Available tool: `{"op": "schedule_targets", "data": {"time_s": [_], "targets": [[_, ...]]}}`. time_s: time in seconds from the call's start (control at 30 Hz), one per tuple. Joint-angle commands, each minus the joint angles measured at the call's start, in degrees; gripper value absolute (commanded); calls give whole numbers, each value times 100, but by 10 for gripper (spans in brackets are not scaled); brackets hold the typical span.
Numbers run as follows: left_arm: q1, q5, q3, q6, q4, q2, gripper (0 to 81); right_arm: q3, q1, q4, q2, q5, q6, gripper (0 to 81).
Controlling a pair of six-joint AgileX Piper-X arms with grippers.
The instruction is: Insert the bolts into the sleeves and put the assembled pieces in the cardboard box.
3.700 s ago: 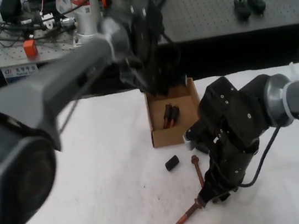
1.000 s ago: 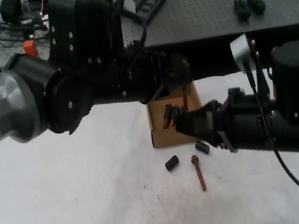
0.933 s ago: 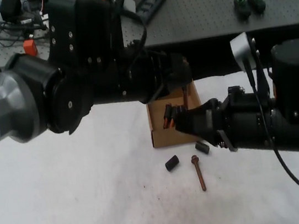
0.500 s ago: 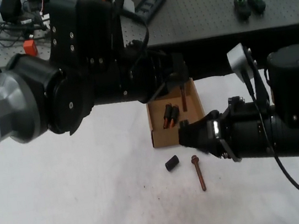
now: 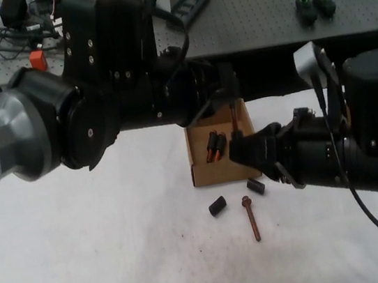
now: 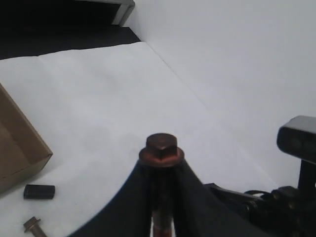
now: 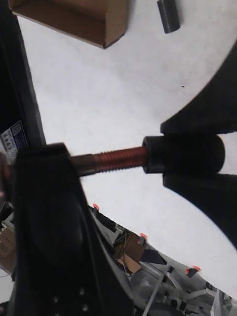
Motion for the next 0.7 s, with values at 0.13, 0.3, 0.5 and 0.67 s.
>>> {"op": "schedule_targets", "data": {"time_s": [0.13,0.3,0.5,0.67], "targets": [[13,83,-24,-81,-21,-71,6,-53,-27,-321,-137,302,-145,23],[13,137,-24,-81,25,-71,1,-53,-27,-563,-137,324,-278,23],[13,150,-24,-81,24,-71,349,-53,-37,-903,-137,345,-294,23],[13,-298,-24,-86,24,-71,503,-53,-271,-875,-137,671,-756,23]]}}
